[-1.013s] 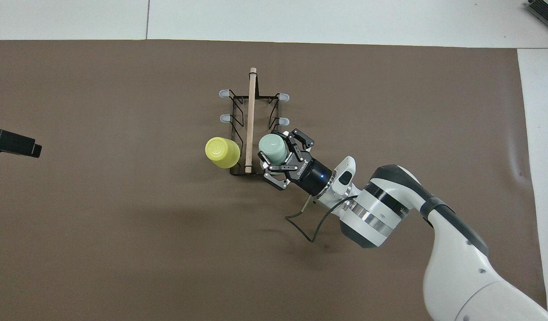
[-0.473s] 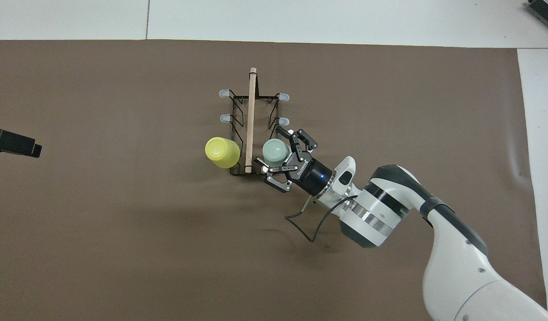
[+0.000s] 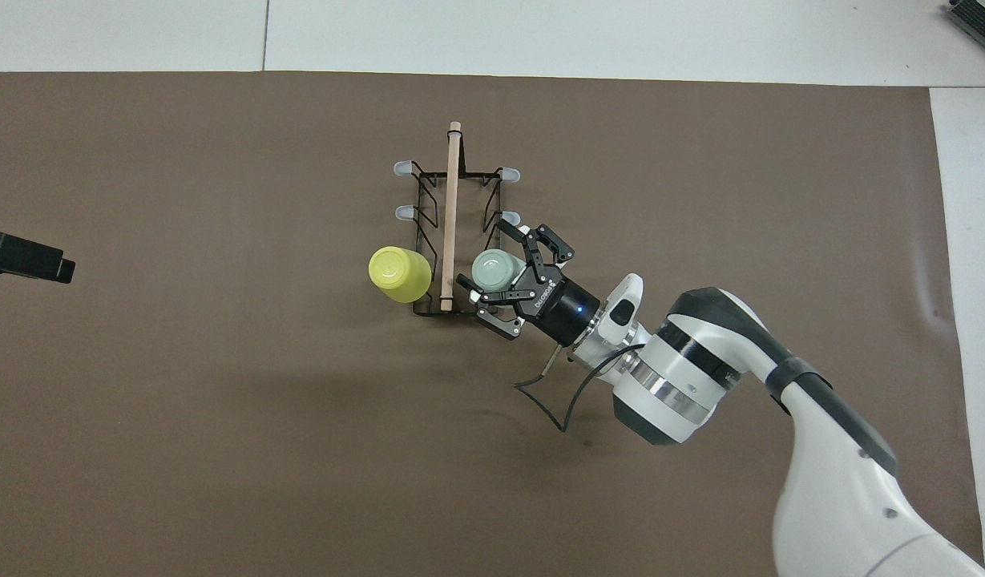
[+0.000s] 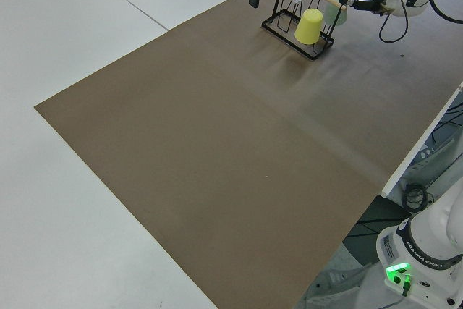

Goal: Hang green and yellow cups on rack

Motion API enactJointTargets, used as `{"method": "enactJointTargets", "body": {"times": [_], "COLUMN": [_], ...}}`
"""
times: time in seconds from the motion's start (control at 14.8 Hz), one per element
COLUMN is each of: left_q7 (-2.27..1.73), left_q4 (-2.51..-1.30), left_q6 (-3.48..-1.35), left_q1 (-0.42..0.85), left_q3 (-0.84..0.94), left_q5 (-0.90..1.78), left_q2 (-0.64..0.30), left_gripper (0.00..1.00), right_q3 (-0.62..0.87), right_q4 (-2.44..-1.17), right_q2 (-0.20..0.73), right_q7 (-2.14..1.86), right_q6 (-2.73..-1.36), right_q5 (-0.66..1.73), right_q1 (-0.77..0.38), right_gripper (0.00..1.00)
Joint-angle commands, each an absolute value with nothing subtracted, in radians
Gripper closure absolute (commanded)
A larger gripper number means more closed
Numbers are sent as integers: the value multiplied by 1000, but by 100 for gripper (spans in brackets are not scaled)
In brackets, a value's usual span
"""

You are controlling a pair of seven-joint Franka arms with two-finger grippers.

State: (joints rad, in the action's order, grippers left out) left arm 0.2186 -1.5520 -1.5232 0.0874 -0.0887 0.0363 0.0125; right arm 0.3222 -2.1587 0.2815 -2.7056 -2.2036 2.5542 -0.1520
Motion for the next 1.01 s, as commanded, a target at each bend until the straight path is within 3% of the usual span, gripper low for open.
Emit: {"method": "enactJointTargets", "body": {"times": [0.0,0.27,0.41,0.54,0.68,0.95], "left_q7": [219,219,218,219,218,219], "left_q4": [-1580,-1580,-1580,-1580,-1580,-1580], "left_q6": [-1526,-1526,-1526,-1526,-1526,-1526], "left_q1": [95,95,95,95,95,95], "left_q3": [-92,-92,-92,-92,-92,-92], "left_q5": [18,18,18,18,18,18], "left_q2": [38,38,38,38,38,38], "left_gripper": [0,0,0,0,0,0], "right_q3": [334,333,327,318,316,313], "right_q4": [-2152,-2115,-2112,-2112,-2114,-2096], "right_q2": [95,11,-40,-67,-83,-86], "right_q7": [-2593,-2420,-2248,-2085,-1987,-1875], "right_q6": [-2442,-2581,-2660,-2651,-2587,-2291], "right_q5": [2527,2267,2017,1756,1570,1237], "right_q1": [-160,-149,-141,-112,-63,134], "right_gripper": [0,0,0,0,0,0]}}
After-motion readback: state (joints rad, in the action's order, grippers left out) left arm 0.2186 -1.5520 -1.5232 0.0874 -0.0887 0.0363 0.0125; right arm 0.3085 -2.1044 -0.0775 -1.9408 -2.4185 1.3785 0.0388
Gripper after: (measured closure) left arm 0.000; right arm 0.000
